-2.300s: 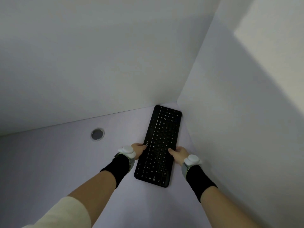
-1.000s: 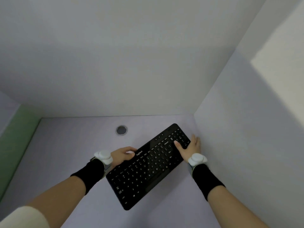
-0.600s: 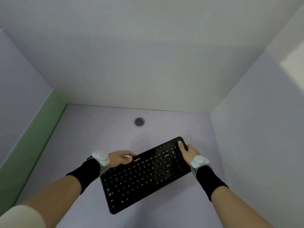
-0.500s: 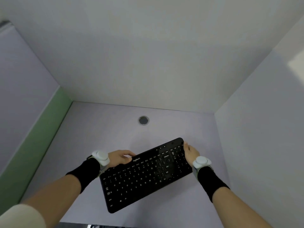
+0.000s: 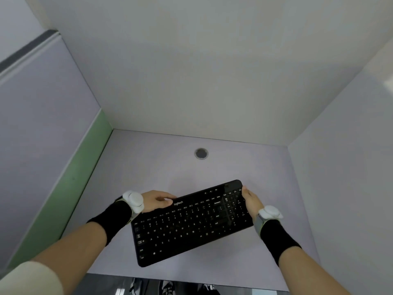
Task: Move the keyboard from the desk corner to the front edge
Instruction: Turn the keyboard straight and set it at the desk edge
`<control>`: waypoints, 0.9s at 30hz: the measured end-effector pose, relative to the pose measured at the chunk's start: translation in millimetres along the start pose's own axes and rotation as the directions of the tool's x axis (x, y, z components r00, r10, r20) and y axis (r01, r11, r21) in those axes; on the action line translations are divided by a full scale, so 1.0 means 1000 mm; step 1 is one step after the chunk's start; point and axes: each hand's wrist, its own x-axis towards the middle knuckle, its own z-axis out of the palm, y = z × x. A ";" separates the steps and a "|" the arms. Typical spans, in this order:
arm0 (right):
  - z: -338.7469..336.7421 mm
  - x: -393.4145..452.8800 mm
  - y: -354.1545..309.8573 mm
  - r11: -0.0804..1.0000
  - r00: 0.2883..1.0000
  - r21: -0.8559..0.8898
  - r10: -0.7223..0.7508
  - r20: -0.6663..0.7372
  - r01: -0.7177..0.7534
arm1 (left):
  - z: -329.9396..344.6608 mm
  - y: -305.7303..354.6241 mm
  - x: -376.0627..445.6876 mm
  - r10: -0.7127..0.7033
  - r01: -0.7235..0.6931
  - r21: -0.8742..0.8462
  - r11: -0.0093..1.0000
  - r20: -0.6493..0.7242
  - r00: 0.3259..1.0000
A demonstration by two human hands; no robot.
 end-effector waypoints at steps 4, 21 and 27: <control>0.005 -0.007 0.012 0.999 0.999 0.037 0.027 -0.039 -0.025 | -0.002 -0.003 -0.012 -0.038 0.035 -0.052 0.998 -0.066 0.997; 0.002 -0.021 0.078 0.980 0.960 0.107 0.188 -0.207 -0.168 | 0.050 -0.058 -0.024 -0.338 0.082 -0.725 0.684 -0.214 0.916; 0.002 -0.025 0.086 0.976 0.967 0.081 0.212 -0.140 -0.202 | 0.068 -0.064 -0.023 -0.349 0.055 -0.661 0.749 -0.322 0.880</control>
